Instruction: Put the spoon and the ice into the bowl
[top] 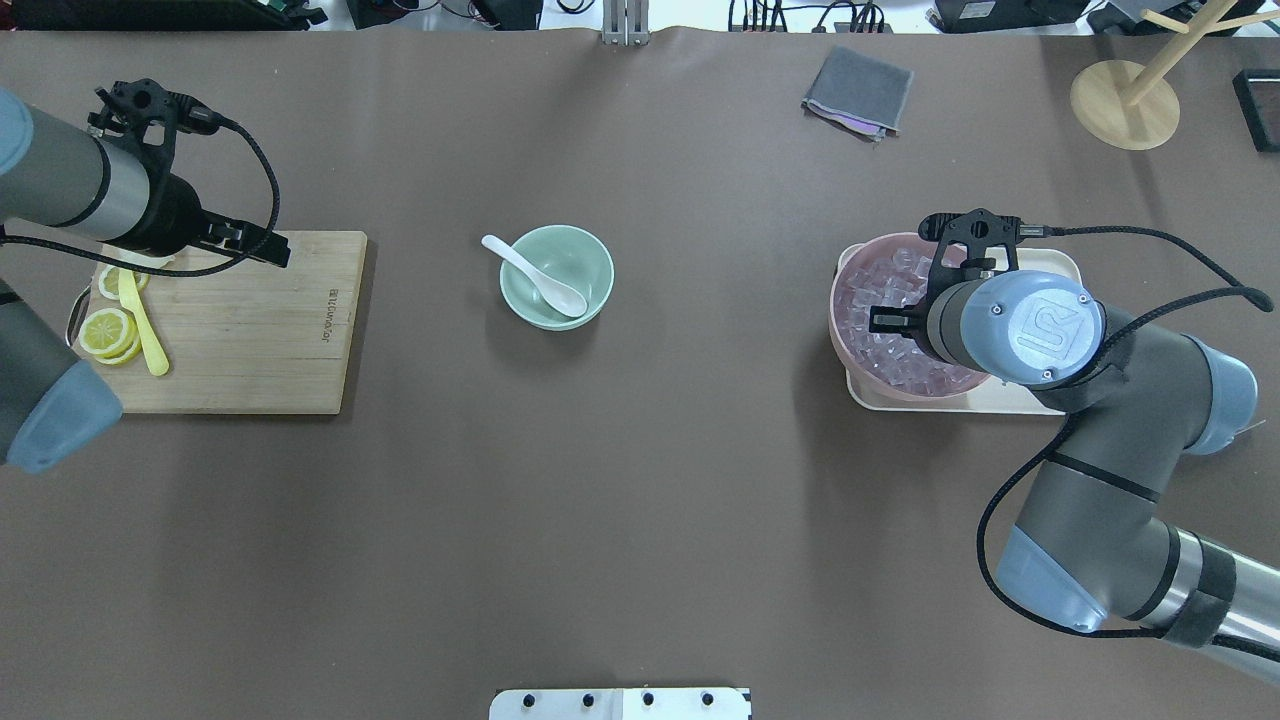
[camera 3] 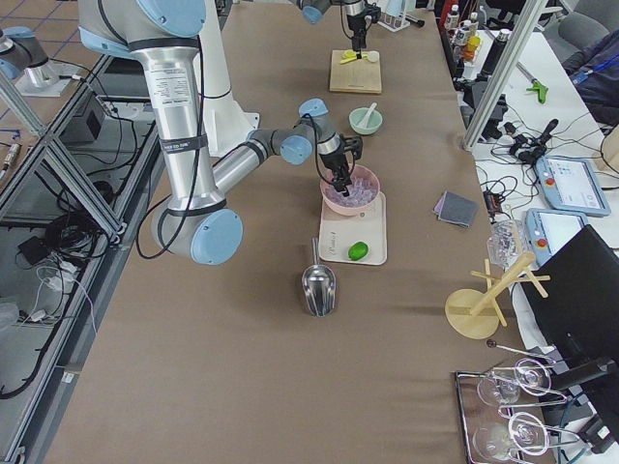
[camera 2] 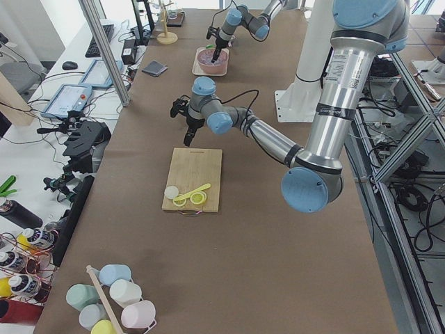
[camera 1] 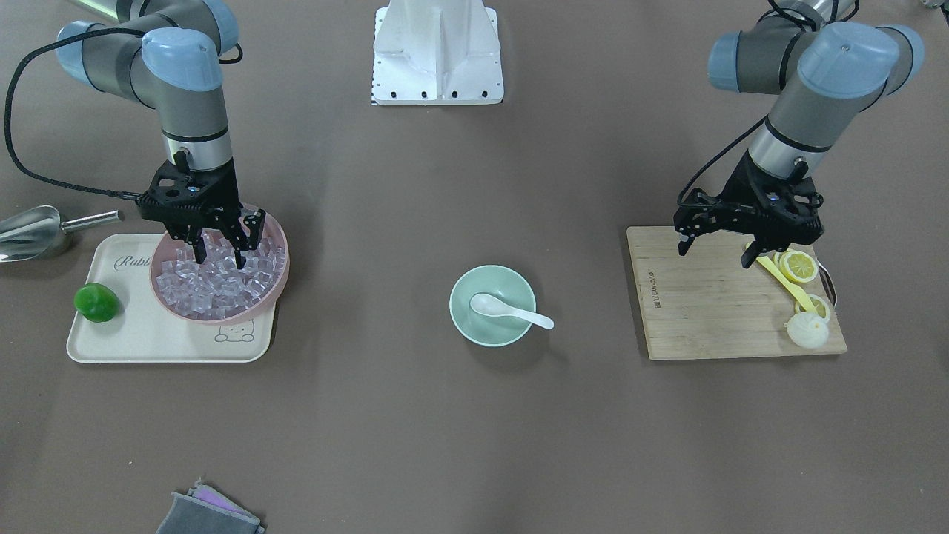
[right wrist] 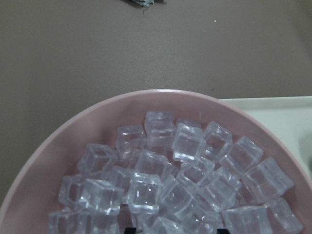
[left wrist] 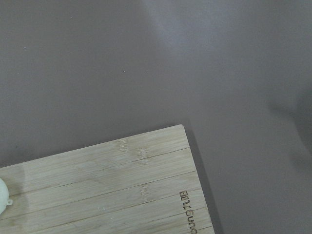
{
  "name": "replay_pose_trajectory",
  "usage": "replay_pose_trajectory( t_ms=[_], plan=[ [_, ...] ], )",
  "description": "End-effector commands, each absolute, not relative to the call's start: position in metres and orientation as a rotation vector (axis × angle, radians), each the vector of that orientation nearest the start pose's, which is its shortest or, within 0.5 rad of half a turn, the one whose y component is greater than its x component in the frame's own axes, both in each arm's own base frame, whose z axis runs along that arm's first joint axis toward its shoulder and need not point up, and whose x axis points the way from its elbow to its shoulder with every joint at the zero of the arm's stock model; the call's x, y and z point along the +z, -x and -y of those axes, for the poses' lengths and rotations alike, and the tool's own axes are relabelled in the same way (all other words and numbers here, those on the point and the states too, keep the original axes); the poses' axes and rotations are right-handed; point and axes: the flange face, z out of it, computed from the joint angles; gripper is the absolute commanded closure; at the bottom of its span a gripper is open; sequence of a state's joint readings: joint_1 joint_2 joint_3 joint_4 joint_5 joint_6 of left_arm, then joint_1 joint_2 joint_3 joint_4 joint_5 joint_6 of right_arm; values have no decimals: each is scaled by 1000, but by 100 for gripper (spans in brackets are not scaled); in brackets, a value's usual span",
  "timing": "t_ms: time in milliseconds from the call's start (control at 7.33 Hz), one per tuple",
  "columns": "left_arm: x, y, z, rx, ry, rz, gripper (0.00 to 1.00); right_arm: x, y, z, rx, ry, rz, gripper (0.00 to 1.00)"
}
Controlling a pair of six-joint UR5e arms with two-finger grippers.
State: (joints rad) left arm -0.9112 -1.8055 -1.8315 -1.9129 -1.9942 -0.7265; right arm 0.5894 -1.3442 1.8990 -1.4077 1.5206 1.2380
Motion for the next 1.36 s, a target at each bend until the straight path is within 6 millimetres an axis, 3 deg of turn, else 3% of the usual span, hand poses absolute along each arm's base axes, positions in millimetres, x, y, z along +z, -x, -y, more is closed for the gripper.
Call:
replay_pose_trajectory(
  t_ms=[0,273,682,818,1227],
  plan=[
    [377,-281,513,114,-378,-832,2,379,400,429,257,-364,623,45],
    [378,-281,513,112,-376,-831,2,372,405,430,252,-361,621,52],
    [378,-281,513,112,-376,-831,2,367,407,431,248,-355,605,79],
    [378,-282,513,114,-376,-831,1,363,405,432,245,-361,610,97],
    [377,-283,514,113,-376,-833,1,346,381,444,274,-380,639,100]
  ],
)
